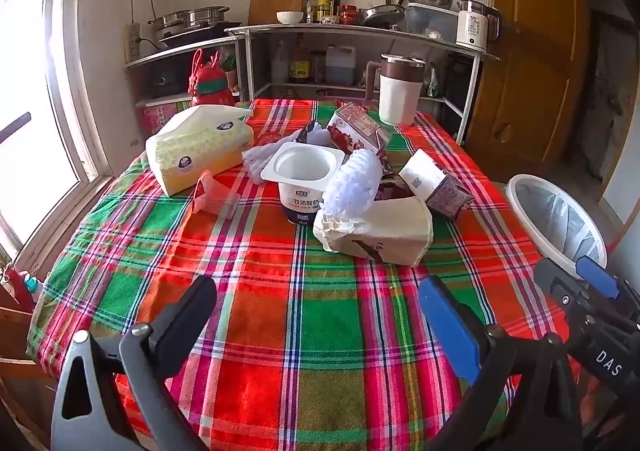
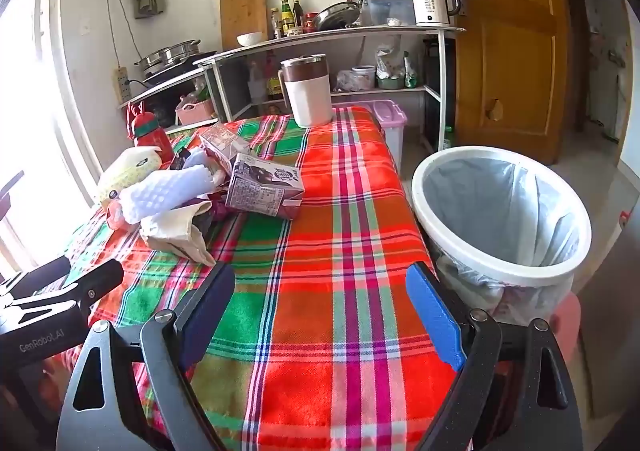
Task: Collect trash
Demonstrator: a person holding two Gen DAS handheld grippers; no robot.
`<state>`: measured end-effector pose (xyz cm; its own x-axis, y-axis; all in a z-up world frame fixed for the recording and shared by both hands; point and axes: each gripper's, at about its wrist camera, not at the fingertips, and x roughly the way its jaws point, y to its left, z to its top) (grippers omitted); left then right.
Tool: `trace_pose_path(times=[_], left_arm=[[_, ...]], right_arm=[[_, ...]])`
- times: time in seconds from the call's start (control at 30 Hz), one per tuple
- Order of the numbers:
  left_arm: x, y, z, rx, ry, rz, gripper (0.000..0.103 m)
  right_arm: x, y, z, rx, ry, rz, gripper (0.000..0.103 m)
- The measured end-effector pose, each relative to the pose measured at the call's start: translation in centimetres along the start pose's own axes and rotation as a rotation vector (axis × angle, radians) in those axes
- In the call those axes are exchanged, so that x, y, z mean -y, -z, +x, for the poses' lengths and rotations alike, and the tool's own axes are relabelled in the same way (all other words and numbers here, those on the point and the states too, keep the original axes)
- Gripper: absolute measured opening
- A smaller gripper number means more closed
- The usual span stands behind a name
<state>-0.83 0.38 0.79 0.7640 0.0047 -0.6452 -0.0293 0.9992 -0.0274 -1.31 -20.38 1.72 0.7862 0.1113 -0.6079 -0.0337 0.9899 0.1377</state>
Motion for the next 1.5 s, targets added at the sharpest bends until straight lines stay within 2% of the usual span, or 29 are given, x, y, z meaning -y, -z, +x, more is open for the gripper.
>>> trace_pose_path(times=[0.6,1.5], left_arm=[[-0.5,0.0,-1.5,0.040,-0.026,-0.006,0.102],[-0.8,0.1,-2.0,0.052,-0.026,-0.013,0.102]], right_arm=[[-0.4,-0.2,-1.5,0.047,0.005,-0.015,0.088],[-0.5,-0.2,-2.1,0.060,0.002,-0.021,0.088]])
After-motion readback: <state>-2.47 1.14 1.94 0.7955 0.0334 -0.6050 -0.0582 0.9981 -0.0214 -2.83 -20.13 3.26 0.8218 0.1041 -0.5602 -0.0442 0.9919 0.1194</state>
